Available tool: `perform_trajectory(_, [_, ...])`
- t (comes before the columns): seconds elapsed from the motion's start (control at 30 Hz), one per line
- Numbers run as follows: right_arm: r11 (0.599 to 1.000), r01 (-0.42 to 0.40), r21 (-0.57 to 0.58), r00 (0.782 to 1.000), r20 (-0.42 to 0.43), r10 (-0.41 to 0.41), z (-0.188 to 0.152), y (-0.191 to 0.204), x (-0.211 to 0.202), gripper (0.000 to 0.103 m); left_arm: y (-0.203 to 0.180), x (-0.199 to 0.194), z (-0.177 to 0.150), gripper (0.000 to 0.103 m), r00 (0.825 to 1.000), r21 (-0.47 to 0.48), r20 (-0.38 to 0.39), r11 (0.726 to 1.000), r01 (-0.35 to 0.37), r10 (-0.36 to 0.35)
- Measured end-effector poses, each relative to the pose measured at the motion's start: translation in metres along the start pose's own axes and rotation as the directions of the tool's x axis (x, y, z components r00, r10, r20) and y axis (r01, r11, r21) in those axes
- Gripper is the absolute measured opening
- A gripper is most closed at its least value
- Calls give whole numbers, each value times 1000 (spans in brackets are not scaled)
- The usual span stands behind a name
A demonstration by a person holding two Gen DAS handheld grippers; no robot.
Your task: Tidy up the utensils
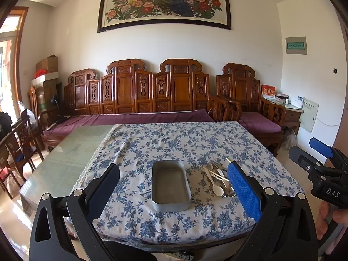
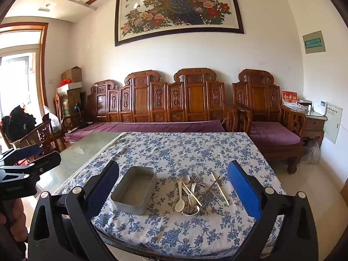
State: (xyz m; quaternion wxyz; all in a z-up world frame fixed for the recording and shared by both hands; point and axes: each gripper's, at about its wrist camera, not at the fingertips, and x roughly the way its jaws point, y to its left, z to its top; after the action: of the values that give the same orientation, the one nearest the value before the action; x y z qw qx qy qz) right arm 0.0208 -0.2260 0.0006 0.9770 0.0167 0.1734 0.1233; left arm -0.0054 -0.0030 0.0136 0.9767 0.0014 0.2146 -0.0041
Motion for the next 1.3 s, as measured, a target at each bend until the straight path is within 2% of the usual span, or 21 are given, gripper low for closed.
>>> perform_trajectory(1.3, [1000,0,0,1000,3,0,0,1,-1,100,1,0,-5,95,1000,-3,8,1000,-1,1])
